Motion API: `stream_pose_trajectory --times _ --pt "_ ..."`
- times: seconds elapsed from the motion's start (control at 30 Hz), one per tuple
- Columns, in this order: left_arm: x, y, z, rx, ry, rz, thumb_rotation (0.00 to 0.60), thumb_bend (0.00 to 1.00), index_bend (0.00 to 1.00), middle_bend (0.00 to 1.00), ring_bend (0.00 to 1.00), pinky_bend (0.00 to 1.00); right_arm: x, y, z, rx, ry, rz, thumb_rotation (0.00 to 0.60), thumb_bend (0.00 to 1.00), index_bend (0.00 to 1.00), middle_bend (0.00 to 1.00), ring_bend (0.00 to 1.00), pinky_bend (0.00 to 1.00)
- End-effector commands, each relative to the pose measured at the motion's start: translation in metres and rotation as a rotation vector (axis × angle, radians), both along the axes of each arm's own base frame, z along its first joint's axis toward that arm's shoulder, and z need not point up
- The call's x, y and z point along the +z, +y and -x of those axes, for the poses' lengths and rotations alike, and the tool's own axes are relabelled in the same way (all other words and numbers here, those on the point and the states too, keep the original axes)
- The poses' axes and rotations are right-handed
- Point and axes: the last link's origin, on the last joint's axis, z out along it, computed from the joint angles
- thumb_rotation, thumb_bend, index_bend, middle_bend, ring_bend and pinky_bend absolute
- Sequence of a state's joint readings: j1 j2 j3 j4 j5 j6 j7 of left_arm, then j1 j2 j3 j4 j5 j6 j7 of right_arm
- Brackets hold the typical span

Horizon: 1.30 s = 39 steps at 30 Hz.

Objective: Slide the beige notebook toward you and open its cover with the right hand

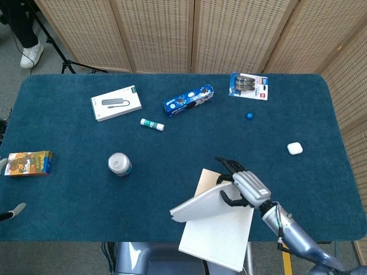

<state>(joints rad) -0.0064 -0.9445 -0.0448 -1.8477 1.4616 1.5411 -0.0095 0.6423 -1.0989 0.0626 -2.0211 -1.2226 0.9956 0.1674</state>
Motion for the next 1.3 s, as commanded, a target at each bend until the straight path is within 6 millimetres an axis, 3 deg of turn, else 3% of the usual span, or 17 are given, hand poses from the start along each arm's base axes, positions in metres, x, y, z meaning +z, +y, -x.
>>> stream_pose_trajectory --times 0.03,0.43,0.57,0.7,0.73,0.77,0.8,0.87,0.9,1.1,1.3 --pt "0.000 0.000 0.000 0.000 -0.001 0.000 0.600 0.00 0.00 0.00 0.00 0.00 0.000 -0.042 -0.014 -0.158 -0.118 0.010 0.600 0.65 0.82 0.00 0.00 0.00" --pt "-0.001 0.001 0.001 0.007 0.004 0.004 0.600 0.00 0.00 0.00 0.00 0.00 0.005 -0.127 0.020 -0.594 -0.292 0.180 0.600 0.67 0.83 0.00 0.00 0.00" --pt "-0.001 0.002 0.001 0.012 0.007 0.001 0.600 0.00 0.00 0.00 0.00 0.00 0.009 -0.154 0.046 -0.725 -0.309 0.298 0.600 0.67 0.84 0.00 0.00 0.00" --pt "-0.001 0.003 0.002 0.021 0.009 0.002 0.600 0.00 0.00 0.00 0.00 0.00 0.008 -0.167 0.065 -0.774 -0.297 0.360 0.600 0.66 0.82 0.00 0.00 0.00" --pt "-0.001 0.003 0.003 0.024 0.010 0.003 0.600 0.00 0.00 0.00 0.00 0.00 0.008 -0.169 0.069 -0.768 -0.298 0.374 0.600 0.62 0.77 0.00 0.00 0.00" --pt "-0.001 0.004 0.003 0.026 0.011 0.003 0.600 0.00 0.00 0.00 0.00 0.00 0.007 -0.170 0.072 -0.751 -0.286 0.375 0.600 0.51 0.61 0.00 0.00 0.00" --pt "-0.002 0.004 0.003 0.027 0.012 0.003 0.600 0.00 0.00 0.00 0.00 0.00 0.006 -0.170 0.075 -0.729 -0.262 0.365 0.600 0.35 0.37 0.00 0.00 0.00" --pt "-0.002 0.005 0.003 0.032 0.015 0.003 0.600 0.00 0.00 0.00 0.00 0.00 0.006 -0.168 0.083 -0.680 -0.202 0.347 0.600 0.09 0.06 0.00 0.00 0.00" --pt "-0.003 0.005 0.004 0.034 0.017 0.004 0.600 0.00 0.00 0.00 0.00 0.00 0.007 -0.168 0.084 -0.641 -0.163 0.361 0.600 0.02 0.00 0.00 0.00 0.00" --pt "-0.003 0.004 0.002 0.032 0.019 0.005 0.600 0.00 0.00 0.00 0.00 0.00 0.010 -0.158 0.082 -0.457 -0.009 0.421 0.600 0.00 0.00 0.00 0.00 0.00" --pt "-0.001 0.001 0.003 0.026 0.014 -0.005 0.600 0.00 0.00 0.00 0.00 0.00 0.025 -0.122 0.075 -0.188 0.162 0.501 0.600 0.00 0.00 0.00 0.00 0.00"
